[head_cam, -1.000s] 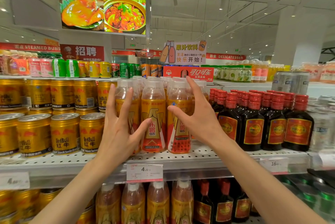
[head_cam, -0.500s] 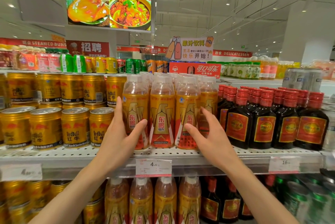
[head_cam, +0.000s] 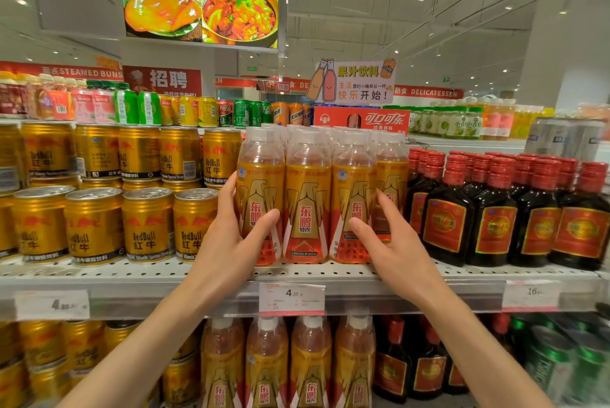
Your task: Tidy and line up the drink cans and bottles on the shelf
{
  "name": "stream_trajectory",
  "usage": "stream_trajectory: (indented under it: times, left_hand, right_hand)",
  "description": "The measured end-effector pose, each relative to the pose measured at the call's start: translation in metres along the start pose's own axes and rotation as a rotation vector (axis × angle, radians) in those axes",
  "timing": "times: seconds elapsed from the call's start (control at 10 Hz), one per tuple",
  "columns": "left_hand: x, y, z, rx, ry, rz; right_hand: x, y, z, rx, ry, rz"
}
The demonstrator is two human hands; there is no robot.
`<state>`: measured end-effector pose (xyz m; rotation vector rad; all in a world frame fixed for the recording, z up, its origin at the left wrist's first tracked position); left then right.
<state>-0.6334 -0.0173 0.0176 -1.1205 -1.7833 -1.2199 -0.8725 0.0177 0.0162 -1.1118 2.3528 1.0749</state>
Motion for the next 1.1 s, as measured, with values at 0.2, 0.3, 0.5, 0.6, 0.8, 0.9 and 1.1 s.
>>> stream_trajectory:
  times: [0.2,0.3,0.5,0.6,0.8,0.9,1.1]
  left_hand:
    - [-0.006,0.002,-0.006,-0.047,-0.023,0.013]
    - [-0.007,0.0,-0.006,-0.037,-0.059,-0.001]
    - [-0.008,-0.003,-0.006,0.003,-0.107,-0.038]
    - [-0.007,-0.004,-0.005,0.009,-0.128,-0.059]
    - [-0.006,-0.004,0.005,0.141,-0.224,-0.141]
    - [-0.009,-0.002,0.011,0.177,-0.347,-0.21]
    - [-0.027,0.013,0.031,0.171,-0.57,-0.417]
  right_hand:
    - [0.001,-0.002,0.007,0.05,0.012,-0.001]
    - [0.002,-0.006,0.005,0.035,0.002,0.004]
    - [0.002,-0.01,0.005,0.03,0.01,0.033]
    - [0.002,-0.014,0.007,0.048,0.031,0.096]
    - [-0.004,-0.02,0.018,0.123,0.036,0.263]
    - [-0.009,-0.026,0.029,0.159,0.078,0.297]
    - [-0.02,-0.045,0.062,0.158,0.152,0.404]
Point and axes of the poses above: each hand's wrist, its own z-axis away from the middle knuckle, its own y-axis out of the back of the hand, x = y × z, the point moved 3 cm from there along -z, towards the middle knuckle, and after that the axes turned 15 degrees about y, right-handed, at the moved point
